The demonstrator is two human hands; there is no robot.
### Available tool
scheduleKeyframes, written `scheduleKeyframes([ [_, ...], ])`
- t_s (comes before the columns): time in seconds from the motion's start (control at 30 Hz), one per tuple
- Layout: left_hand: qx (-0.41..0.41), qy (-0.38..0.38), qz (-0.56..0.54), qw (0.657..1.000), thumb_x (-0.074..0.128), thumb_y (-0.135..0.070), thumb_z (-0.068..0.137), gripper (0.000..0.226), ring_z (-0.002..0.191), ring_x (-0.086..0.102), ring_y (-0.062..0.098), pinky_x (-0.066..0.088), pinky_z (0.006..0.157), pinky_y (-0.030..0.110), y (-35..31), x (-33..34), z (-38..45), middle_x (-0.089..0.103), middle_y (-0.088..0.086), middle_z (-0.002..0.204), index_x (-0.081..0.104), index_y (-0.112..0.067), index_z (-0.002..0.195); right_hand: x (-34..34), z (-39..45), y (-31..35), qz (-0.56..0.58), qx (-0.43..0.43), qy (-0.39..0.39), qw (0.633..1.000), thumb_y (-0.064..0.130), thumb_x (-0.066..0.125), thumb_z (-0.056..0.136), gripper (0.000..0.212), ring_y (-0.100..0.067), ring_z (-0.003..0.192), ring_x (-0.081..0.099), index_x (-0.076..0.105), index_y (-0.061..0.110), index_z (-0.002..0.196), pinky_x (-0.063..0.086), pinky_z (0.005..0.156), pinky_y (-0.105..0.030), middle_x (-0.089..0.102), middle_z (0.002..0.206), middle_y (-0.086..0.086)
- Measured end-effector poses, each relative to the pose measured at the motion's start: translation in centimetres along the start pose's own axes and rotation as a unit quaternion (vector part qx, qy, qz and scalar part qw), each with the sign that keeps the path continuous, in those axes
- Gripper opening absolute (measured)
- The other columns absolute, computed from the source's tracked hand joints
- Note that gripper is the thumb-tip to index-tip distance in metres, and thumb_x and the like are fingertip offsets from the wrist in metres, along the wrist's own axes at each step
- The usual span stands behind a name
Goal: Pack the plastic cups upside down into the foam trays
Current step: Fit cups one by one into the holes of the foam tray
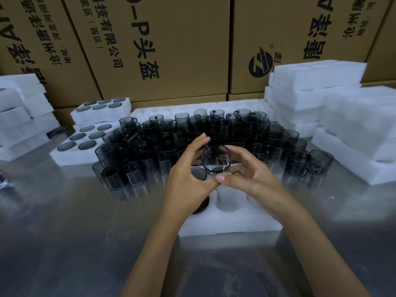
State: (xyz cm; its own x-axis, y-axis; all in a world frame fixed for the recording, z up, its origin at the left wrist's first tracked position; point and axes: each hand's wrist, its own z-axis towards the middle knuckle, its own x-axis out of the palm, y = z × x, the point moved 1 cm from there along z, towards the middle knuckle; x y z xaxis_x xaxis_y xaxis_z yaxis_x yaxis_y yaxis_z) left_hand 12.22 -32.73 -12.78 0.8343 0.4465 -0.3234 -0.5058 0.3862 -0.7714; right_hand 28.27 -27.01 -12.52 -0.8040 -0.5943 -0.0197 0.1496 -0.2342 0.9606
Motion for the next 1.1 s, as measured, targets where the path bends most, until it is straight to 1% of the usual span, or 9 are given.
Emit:
scheduleKeyframes([
  [0.1,-0.016,0.013,-0.011,1.0,0.086,-0.02,0.074,0.06,0.121,0.059,0.004,0.049,0.101,0.026,-0.3,0.0,-0.1,0.058,-0.015,0.137,0.06,-0.03,0.128,-0.3,-0.1,0.5,-0.038,-0.007,-0.015,0.999,0.013,0.081,0.08,0.048,-0.015,0.107,0.066,0.065,0.025,0.123,0.056,0.084,-0.03,0.068,0.12,0.008],
  [0.2,-0.045,0.052,0.011,0.998,0.087,-0.038,0.067,0.053,0.107,0.064,0.005,0.052,0.092,0.028,-0.4,0.0,-0.1,0.068,-0.014,0.112,0.064,-0.035,0.114,-0.7,-0.1,0.7,-0.085,-0.007,-0.02,0.996,0.013,0.081,0.081,0.039,-0.016,0.101,0.066,0.068,0.023,0.117,0.054,0.086,-0.046,0.07,0.111,0.006],
  [0.27,-0.08,0.095,0.03,0.992,0.082,-0.052,0.062,0.051,0.101,0.064,0.003,0.052,0.088,0.029,-0.3,-0.2,-0.1,0.069,-0.017,0.104,0.063,-0.039,0.107,-1.1,-0.1,0.6,-0.11,0.008,-0.001,0.994,0.014,0.081,0.081,0.036,-0.017,0.103,0.065,0.069,0.023,0.114,0.05,0.091,-0.046,0.07,0.11,0.004],
  [0.47,-0.108,0.174,0.096,0.974,0.082,-0.064,0.054,0.056,0.105,0.055,-0.009,0.04,0.079,0.013,-0.5,-0.5,-0.3,0.062,-0.031,0.107,0.06,-0.051,0.104,-2.2,-0.3,0.2,-0.147,0.055,0.066,0.985,0.022,0.087,0.077,0.04,-0.033,0.101,0.061,0.067,0.029,0.11,0.052,0.083,-0.041,0.069,0.109,0.001],
  [0.67,-0.115,0.203,0.124,0.964,0.086,-0.065,0.053,0.058,0.101,0.058,-0.004,0.048,0.081,0.021,-0.6,-0.6,-0.3,0.065,-0.024,0.104,0.063,-0.046,0.102,-2.5,-0.3,0.0,-0.163,0.065,0.087,0.981,0.05,0.082,0.062,0.046,-0.041,0.096,0.058,0.064,0.036,0.102,0.05,0.077,-0.04,0.066,0.106,-0.018],
  [0.8,-0.111,0.21,0.163,0.958,0.086,-0.067,0.052,0.061,0.106,0.049,-0.012,0.038,0.075,0.007,-0.6,-0.8,-0.3,0.058,-0.029,0.107,0.058,-0.049,0.103,-2.9,-0.4,-0.1,-0.182,0.081,0.122,0.972,0.042,0.085,0.07,0.047,-0.033,0.104,0.059,0.062,0.037,0.11,0.051,0.086,-0.04,0.064,0.115,-0.006],
  [0.9,-0.093,0.229,0.178,0.953,0.086,-0.065,0.055,0.061,0.113,0.045,-0.005,0.038,0.083,0.017,-0.5,-0.5,-0.5,0.056,-0.024,0.112,0.055,-0.044,0.103,-3.4,-0.6,0.0,-0.194,0.086,0.143,0.967,0.026,0.088,0.076,0.046,-0.016,0.111,0.059,0.062,0.033,0.113,0.048,0.09,-0.028,0.063,0.119,0.008],
  [1.0,-0.117,0.26,0.135,0.949,0.088,-0.056,0.059,0.056,0.139,0.025,-0.012,0.026,0.102,0.018,-0.3,-1.1,-0.5,0.048,-0.032,0.135,0.058,-0.048,0.106,-3.5,-0.7,0.1,-0.209,0.095,0.141,0.963,0.022,0.089,0.076,0.046,-0.01,0.117,0.058,0.062,0.031,0.112,0.047,0.096,-0.031,0.064,0.123,0.006],
  [1.1,-0.159,0.293,0.072,0.94,0.087,-0.053,0.062,0.057,0.143,0.003,-0.019,0.014,0.112,0.024,0.0,-2.2,-0.4,0.033,-0.039,0.148,0.062,-0.058,0.113,-3.5,-0.7,0.2,-0.225,0.1,0.132,0.96,0.027,0.089,0.075,0.045,-0.008,0.119,0.057,0.064,0.032,0.113,0.047,0.096,-0.036,0.065,0.122,0.011],
])
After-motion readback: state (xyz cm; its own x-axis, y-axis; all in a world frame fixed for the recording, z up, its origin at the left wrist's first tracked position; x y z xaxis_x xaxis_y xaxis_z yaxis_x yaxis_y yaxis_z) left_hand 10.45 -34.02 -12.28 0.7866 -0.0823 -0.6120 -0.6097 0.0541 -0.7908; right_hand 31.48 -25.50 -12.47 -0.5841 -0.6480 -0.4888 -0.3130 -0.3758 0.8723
